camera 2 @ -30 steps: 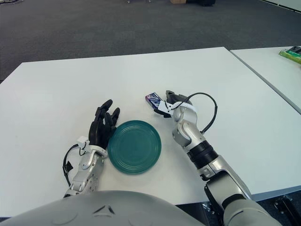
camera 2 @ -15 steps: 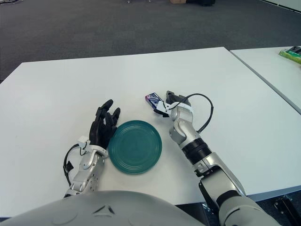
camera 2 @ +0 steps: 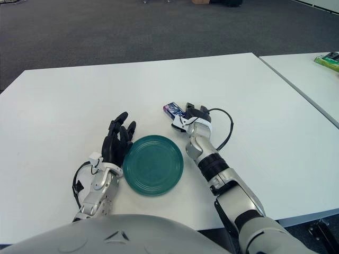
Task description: Put the gum into the plate.
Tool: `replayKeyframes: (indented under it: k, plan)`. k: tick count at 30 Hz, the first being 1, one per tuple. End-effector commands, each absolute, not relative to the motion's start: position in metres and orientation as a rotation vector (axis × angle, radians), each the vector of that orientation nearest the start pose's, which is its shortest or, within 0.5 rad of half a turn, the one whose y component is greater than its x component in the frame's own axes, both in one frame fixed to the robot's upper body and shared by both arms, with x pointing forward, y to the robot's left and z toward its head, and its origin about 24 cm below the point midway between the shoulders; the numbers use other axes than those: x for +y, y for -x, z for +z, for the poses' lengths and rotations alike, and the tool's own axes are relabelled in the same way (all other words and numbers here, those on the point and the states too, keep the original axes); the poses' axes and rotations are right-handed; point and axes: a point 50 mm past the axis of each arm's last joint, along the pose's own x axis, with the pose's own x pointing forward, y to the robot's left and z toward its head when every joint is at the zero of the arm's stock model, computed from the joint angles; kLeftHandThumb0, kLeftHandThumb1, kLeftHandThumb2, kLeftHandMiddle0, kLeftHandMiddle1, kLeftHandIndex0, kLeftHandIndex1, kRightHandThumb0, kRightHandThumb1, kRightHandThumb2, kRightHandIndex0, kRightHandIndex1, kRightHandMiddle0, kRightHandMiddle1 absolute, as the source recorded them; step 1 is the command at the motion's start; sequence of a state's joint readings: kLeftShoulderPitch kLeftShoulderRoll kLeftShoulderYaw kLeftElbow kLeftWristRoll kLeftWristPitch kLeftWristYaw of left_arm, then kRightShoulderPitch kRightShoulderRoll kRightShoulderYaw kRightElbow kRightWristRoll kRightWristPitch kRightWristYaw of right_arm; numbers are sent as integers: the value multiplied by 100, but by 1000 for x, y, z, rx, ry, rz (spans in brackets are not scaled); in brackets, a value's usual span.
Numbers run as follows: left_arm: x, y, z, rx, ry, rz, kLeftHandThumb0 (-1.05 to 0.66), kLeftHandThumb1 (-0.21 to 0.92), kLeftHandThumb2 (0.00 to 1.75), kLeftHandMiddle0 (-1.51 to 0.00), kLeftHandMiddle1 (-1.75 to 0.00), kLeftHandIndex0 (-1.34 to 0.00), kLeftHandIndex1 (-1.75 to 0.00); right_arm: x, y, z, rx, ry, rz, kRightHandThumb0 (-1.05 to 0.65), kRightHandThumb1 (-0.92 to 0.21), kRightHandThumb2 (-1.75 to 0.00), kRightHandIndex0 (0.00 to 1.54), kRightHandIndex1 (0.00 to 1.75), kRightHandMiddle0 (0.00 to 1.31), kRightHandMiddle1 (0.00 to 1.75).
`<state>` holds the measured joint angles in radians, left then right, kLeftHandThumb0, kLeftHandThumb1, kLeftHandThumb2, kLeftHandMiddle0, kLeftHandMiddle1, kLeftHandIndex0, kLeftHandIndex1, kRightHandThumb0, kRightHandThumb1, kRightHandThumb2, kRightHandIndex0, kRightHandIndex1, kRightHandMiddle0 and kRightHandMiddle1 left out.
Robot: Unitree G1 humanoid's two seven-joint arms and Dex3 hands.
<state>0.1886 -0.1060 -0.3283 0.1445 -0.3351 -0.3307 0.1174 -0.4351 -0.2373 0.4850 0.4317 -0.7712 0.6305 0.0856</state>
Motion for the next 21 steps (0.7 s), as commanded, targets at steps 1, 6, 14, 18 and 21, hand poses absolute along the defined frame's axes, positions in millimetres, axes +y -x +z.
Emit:
replayKeyframes:
  k: [1,6,14,18,21]
  plan:
    - [33,-200,19,62,657,-21,-75,92,86,-41,0,-1,-80,-139,-314,11,463,1256,149,-93,-92,-41,0,0,0,0]
    - [30,-199,22,58,679,-22,-74,92,86,-41,0,-1,-80,-141,-313,4,470,1265,144,-93,-92,-44,0,0,0,0]
    - [28,-197,27,57,706,-14,-74,92,84,-42,-1,-3,-80,-144,-309,-5,479,1275,135,-94,-92,-48,0,0,0,0]
    - [27,-196,31,49,727,-6,-73,92,82,-45,-2,-4,-81,-150,-302,-12,495,1289,119,-91,-92,-47,6,3,3,2]
    - [27,-195,32,48,728,-6,-73,92,81,-46,-2,-5,-81,-151,-300,-14,498,1287,114,-88,-92,-46,10,5,4,3]
